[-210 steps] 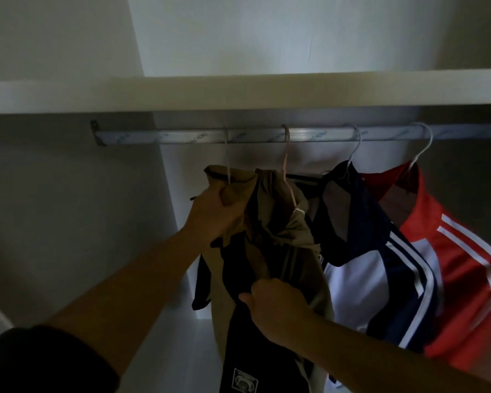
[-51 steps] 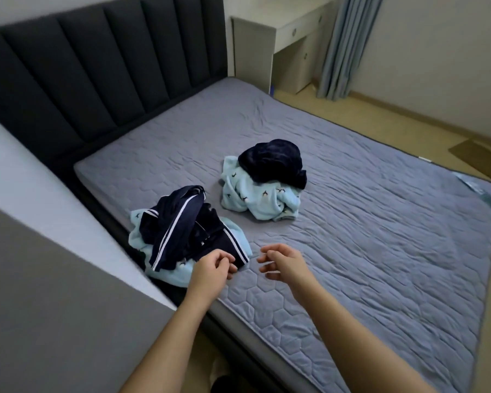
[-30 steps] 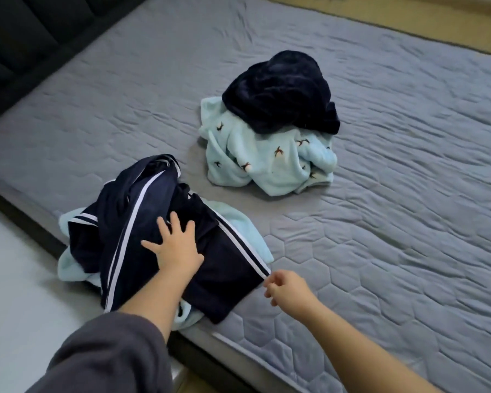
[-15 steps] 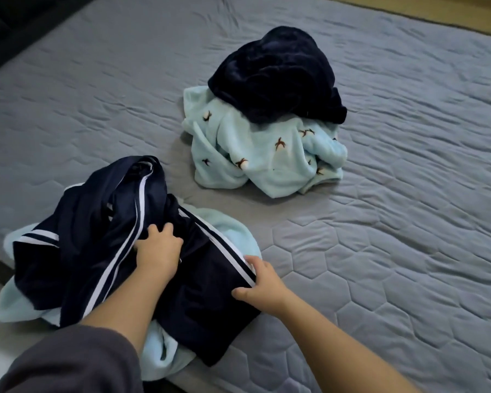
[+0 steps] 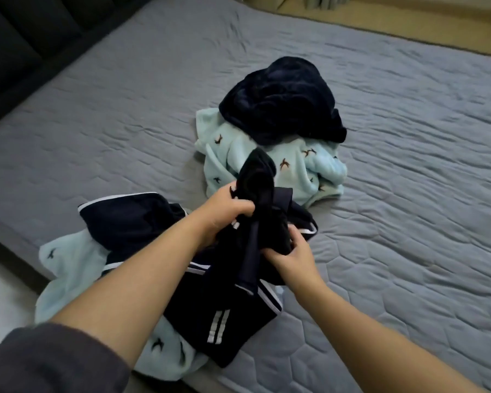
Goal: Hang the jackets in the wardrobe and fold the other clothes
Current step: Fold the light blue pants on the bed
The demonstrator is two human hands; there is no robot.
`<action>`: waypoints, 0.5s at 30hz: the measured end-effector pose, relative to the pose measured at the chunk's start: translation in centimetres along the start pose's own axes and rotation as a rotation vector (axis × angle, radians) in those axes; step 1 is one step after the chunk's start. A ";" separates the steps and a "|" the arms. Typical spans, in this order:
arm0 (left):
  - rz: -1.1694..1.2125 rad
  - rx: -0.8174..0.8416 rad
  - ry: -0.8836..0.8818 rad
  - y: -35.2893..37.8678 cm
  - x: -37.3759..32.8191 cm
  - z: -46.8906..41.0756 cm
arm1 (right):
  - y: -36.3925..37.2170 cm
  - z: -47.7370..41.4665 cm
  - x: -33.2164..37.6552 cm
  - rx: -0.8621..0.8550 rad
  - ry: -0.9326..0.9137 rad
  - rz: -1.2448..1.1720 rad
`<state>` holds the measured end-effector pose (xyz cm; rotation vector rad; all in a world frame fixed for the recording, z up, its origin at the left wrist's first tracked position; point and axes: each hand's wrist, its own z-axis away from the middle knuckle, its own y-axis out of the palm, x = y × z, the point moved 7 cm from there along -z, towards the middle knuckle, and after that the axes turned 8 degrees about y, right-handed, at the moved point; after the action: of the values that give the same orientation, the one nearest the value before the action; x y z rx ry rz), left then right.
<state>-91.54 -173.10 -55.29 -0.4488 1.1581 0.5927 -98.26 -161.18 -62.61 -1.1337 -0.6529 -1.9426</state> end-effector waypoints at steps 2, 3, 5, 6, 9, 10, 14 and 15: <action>0.052 -0.118 -0.014 -1.5 1.6 -0.6 | -3.0 0.4 0.6 -0.160 0.002 0.085; 0.017 -0.178 -0.050 -2.5 2.9 -0.4 | -4.2 0.3 1.3 -0.235 -0.019 0.179; -0.314 -0.347 -0.159 -6.3 6.5 0.7 | -5.8 -0.4 3.3 -0.353 -0.074 0.430; -0.621 -0.433 -0.245 -8.7 8.0 2.0 | -6.0 -0.9 4.1 -0.378 -0.091 0.569; -0.997 -0.661 -0.551 -13.6 12.0 6.2 | -4.1 -2.5 3.5 -0.166 -0.015 0.973; -0.882 -0.742 -0.647 -14.2 13.4 7.5 | -2.7 -2.7 2.0 -0.019 0.040 1.078; -0.412 -0.809 -0.692 -14.0 17.4 7.6 | 0.7 -2.1 -3.6 0.243 0.119 1.184; -0.427 -0.775 -0.661 -14.0 17.3 6.9 | 1.0 -2.2 -4.1 0.227 0.110 1.175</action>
<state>-72.75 -176.09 -68.81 -1.0350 0.1493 0.7238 -97.26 -161.85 -67.24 -0.9182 -0.0574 -0.8796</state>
